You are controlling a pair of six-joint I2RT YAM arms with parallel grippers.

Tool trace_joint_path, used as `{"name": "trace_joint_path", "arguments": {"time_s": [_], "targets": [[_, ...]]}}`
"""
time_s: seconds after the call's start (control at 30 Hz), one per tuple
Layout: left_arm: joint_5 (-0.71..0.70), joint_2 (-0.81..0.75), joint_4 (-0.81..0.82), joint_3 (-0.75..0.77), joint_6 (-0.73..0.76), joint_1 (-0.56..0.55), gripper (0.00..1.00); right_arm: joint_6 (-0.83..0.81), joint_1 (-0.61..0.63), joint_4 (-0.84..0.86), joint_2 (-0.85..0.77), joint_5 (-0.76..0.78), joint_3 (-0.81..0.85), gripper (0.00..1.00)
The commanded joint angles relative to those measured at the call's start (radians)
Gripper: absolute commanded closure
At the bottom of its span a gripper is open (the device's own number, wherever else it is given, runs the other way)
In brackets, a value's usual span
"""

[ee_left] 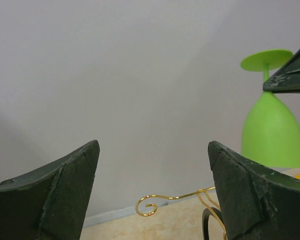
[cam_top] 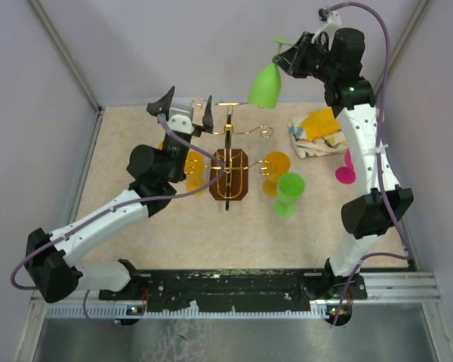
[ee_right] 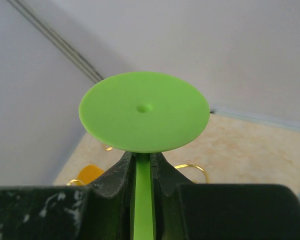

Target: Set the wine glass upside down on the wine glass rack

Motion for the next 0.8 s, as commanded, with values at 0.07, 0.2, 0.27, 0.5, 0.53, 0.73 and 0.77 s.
{"name": "trace_joint_path", "arguments": {"time_s": [0.07,0.2,0.27,0.5,0.53,0.73,0.77], "targets": [[0.261,-0.018,-0.471,0.157,-0.276,0.149,0.09,-0.25,-0.027,-0.049,-0.204,0.268,-0.154,1.0],[0.316,0.004,-0.579,0.234,-0.305,0.222,0.09,-0.344,-0.035,-0.028,-0.286,0.367,-0.27,1.0],[0.325,0.013,-0.61,0.26,-0.307,0.25,0.1,-0.388,-0.037,0.007,-0.325,0.4,-0.354,1.0],[0.336,0.035,-0.706,0.31,-0.409,0.367,0.1,-0.472,-0.037,0.203,-0.432,0.425,-0.66,1.0],[0.346,0.044,-0.73,0.326,-0.426,0.386,0.1,-0.477,-0.038,0.252,-0.445,0.415,-0.704,1.0],[0.492,0.101,-0.88,0.412,-0.46,0.483,0.1,-0.512,-0.038,0.563,-0.489,0.32,-0.931,1.0],[0.503,0.104,-0.885,0.412,-0.463,0.493,0.1,-0.511,-0.038,0.598,-0.488,0.312,-0.95,1.0]]}}
